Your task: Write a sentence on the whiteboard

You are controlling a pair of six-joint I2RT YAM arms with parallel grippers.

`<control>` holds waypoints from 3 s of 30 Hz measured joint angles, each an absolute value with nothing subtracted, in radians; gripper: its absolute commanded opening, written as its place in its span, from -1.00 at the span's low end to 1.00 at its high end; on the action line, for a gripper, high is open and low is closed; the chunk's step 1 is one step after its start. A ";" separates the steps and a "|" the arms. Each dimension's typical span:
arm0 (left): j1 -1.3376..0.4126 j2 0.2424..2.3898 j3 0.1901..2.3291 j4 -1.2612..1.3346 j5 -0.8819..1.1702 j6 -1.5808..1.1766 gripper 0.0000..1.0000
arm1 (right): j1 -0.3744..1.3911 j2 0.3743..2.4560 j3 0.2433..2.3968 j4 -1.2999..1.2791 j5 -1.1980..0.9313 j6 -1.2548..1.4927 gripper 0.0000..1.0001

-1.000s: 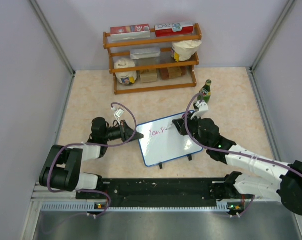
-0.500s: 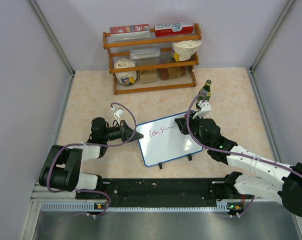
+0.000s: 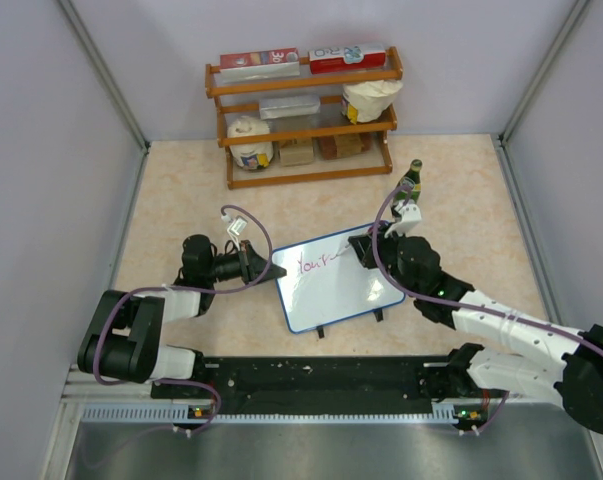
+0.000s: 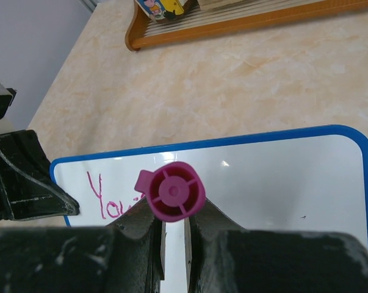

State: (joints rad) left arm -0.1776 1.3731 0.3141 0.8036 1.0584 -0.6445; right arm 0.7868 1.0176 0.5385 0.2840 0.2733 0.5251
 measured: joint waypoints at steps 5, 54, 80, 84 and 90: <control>-0.178 1.373 0.314 0.802 1.058 -0.645 -1.00 | 0.782 1.024 0.539 0.294 0.258 0.525 -1.00; -0.178 1.373 0.315 0.802 1.059 -0.644 -1.00 | 0.777 1.003 0.537 0.238 0.234 0.512 -1.00; -0.178 1.373 0.316 0.803 1.062 -0.640 -1.00 | 0.701 0.838 0.583 0.181 0.102 0.471 -1.00; -0.178 1.373 0.316 0.803 1.062 -0.640 -1.00 | 0.698 0.818 0.585 0.156 0.092 0.463 -1.00; -0.178 1.369 0.316 0.794 1.060 -0.632 -1.00 | 0.681 0.812 0.585 0.125 0.089 0.435 -1.00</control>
State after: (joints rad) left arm -0.1776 1.3693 0.3164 0.7940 1.0603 -0.6319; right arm 0.6811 0.8116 0.5846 0.1246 0.0887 0.4355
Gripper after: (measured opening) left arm 0.048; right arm 0.100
